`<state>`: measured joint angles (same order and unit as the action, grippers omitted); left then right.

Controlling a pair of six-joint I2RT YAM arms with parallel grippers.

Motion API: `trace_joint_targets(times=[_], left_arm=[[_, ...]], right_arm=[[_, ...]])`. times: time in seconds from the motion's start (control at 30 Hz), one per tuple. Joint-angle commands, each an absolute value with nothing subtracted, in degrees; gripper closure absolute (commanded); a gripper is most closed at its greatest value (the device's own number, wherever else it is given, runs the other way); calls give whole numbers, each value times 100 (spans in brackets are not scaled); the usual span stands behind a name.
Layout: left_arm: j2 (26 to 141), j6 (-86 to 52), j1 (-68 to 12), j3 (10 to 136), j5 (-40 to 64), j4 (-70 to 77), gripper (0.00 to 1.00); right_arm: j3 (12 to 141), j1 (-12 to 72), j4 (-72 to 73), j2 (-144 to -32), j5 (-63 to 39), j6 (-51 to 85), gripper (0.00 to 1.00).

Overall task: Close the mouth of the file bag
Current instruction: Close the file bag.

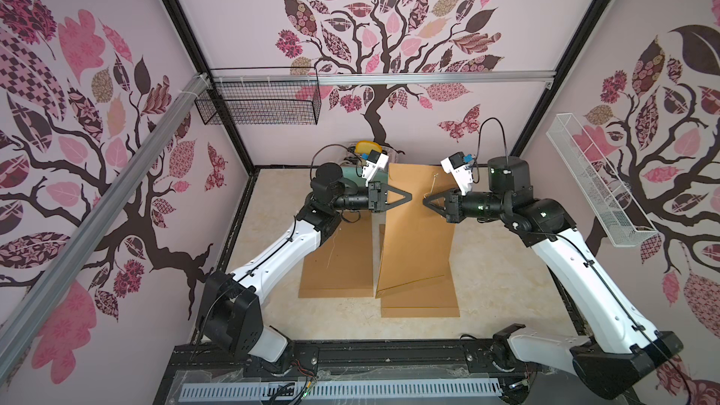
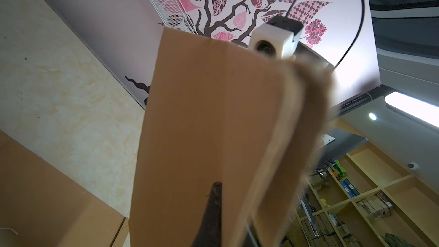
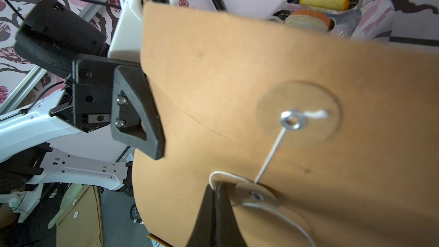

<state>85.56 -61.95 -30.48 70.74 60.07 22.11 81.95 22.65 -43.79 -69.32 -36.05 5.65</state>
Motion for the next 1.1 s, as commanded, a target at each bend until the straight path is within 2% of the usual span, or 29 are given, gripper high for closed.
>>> trace_joint_targets(times=[0.0,0.2,0.53,0.77,1.07], left_arm=[[8586,-6229,-3084,7251,6002,2426,100],[8616,-6618,-3109,7163,6028,2992,100],[8553,-6538,-3117,7097,5969,2866,100],[8499,-6545,-3116,7044,5952,2890,100],[8374,-6559,-3115,6891,6003,2918,100]], right_arm=[[7986,2294,-4252,-6779,-3742,736,100],[7641,2293,-4043,-6609,-3646,765,100],[7377,2279,-4015,-6524,-3258,801,100],[6817,1935,-3637,-6289,-3117,922,100],[7233,1815,-4015,-6495,-2520,503,100]])
